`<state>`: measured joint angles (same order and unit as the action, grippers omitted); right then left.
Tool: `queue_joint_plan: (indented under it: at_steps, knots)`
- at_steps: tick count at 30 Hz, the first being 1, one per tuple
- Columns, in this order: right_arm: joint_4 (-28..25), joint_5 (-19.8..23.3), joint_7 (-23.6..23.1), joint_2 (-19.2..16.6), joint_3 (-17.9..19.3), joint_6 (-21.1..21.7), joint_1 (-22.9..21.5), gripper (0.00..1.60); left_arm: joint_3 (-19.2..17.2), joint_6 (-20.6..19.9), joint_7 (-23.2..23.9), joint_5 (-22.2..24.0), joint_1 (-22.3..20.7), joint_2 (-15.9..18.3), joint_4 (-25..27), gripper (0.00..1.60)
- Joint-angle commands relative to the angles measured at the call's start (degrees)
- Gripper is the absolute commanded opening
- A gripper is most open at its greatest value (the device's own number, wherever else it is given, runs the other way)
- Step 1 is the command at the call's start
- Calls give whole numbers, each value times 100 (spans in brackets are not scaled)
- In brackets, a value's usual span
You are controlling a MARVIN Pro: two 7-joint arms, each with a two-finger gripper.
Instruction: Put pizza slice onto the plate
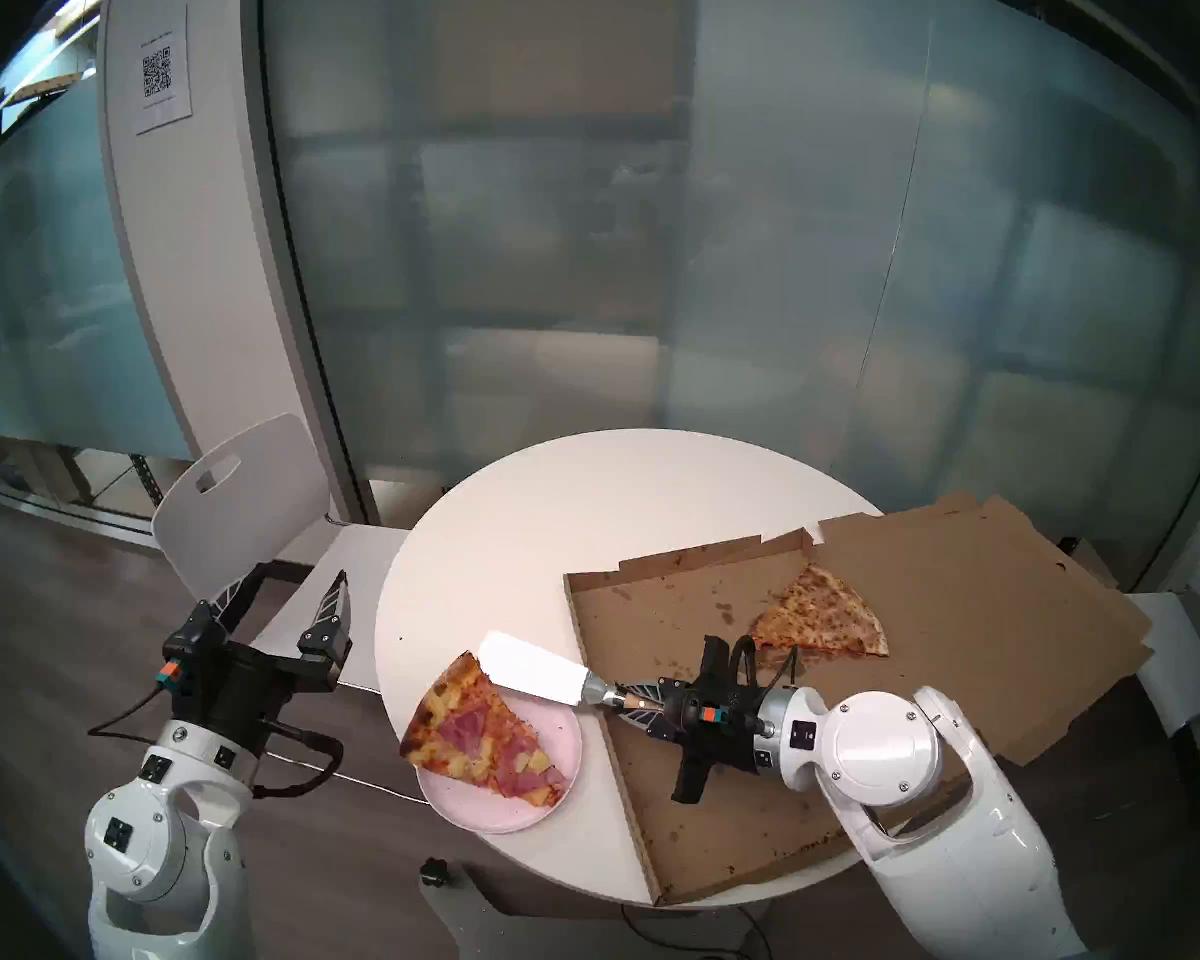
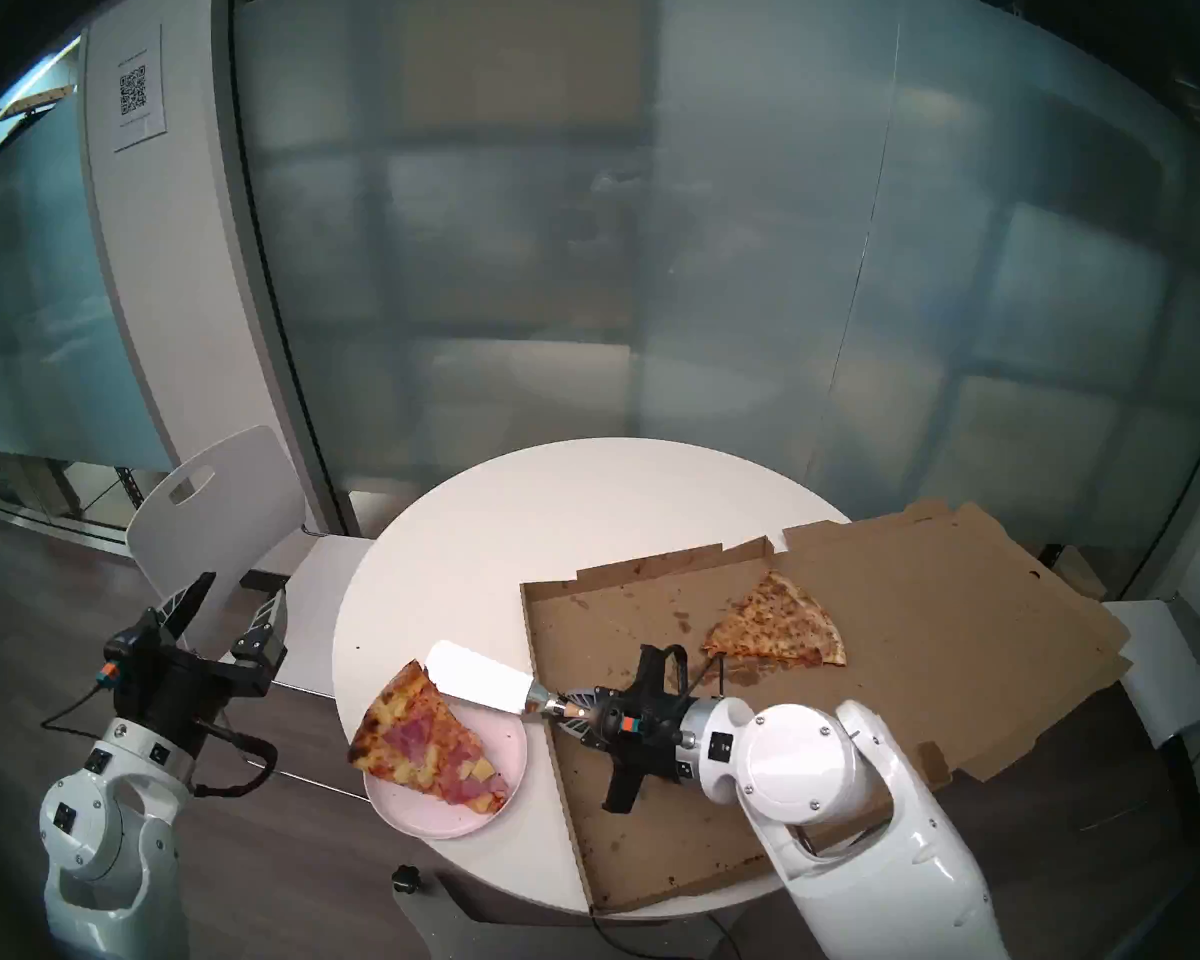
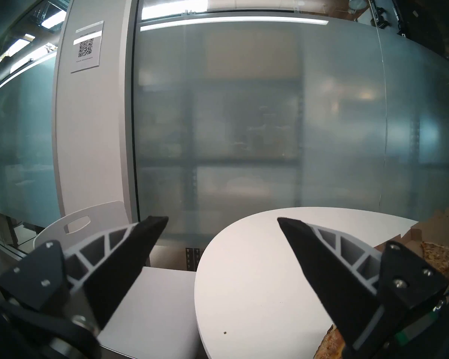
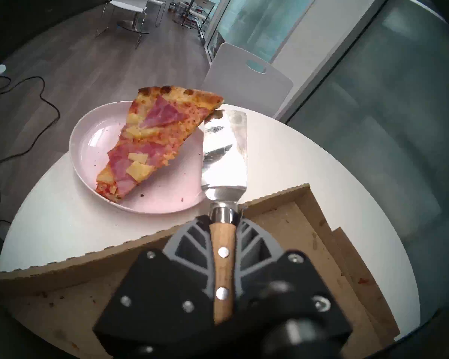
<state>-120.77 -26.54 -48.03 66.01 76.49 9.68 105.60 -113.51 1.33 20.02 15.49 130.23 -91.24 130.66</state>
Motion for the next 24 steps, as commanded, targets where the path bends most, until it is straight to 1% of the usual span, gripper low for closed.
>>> queue_joint_plan:
  at_steps: [1, 6, 10, 11, 12, 14, 17, 20, 21, 22, 23, 24]
  knots:
    - [-170, -4, 215, 121, 64, -40, 15, 0, -1, 69, 21, 6, 13, -12, 166, 160]
    - [-198, 56, 302, 112, 217, -66, 108, 0, 11, 68, 38, -5, 23, -29, 186, 160]
    - [-299, 222, 267, 87, 430, -15, 249, 0, 49, 80, 57, -16, 30, -43, 203, 160]
    - [-299, 222, 267, 87, 430, -15, 249, 0, 49, 80, 57, -16, 30, -43, 203, 160]
    - [-359, 412, 199, 96, 602, 50, 345, 0, 93, 66, 67, -23, 36, -54, 252, 160]
    - [-459, 573, 123, 92, 775, 142, 441, 0, 134, 43, 83, -27, 44, -56, 310, 160]
    - [-594, 975, 32, 169, 1093, 255, 635, 0, 219, 41, 108, -52, 38, -48, 315, 160]
    - [-778, 1236, -131, 118, 1361, 356, 846, 0, 308, 30, 125, -94, 42, -47, 337, 160]
    - [-778, 1236, -131, 118, 1361, 356, 846, 0, 308, 30, 125, -94, 42, -47, 337, 160]
    - [-895, 1478, -286, 109, 1565, 476, 1005, 0, 374, 26, 143, -121, 44, -48, 345, 160]
    - [-946, 1575, -310, 130, 1684, 514, 1099, 0, 421, 28, 161, -145, 45, -41, 344, 160]
    - [-946, 1575, -310, 130, 1684, 514, 1099, 0, 421, 28, 161, -145, 45, -41, 344, 160]
